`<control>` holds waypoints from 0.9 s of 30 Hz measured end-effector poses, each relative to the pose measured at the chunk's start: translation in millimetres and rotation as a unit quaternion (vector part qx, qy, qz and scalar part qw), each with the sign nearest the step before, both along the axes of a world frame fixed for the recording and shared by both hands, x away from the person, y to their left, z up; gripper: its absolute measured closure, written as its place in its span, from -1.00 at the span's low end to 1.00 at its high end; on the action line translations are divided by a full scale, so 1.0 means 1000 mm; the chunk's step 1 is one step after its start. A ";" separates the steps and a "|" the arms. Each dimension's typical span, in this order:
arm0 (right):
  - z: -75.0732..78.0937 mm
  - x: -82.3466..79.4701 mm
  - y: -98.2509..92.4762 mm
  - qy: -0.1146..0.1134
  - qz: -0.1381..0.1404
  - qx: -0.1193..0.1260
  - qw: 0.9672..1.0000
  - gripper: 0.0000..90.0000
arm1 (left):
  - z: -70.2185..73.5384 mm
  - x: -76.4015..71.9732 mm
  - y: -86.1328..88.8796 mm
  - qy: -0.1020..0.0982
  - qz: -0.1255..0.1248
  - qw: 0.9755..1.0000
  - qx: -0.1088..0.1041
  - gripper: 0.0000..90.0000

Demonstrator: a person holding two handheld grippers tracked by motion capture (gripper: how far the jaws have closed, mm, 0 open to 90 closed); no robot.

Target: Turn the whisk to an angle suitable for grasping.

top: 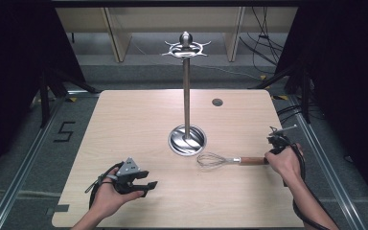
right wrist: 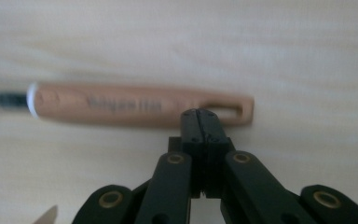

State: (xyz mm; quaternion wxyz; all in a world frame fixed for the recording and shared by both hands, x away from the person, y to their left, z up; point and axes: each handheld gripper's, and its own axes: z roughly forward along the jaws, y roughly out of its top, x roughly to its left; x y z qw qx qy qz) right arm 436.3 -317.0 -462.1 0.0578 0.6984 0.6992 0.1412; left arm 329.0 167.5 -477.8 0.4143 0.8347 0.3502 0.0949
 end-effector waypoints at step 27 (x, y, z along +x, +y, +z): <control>0.019 -0.018 0.048 -0.037 -0.003 0.084 0.996 -0.21 | 0.002 -0.001 -0.001 0.001 0.001 1.000 -0.007 0.02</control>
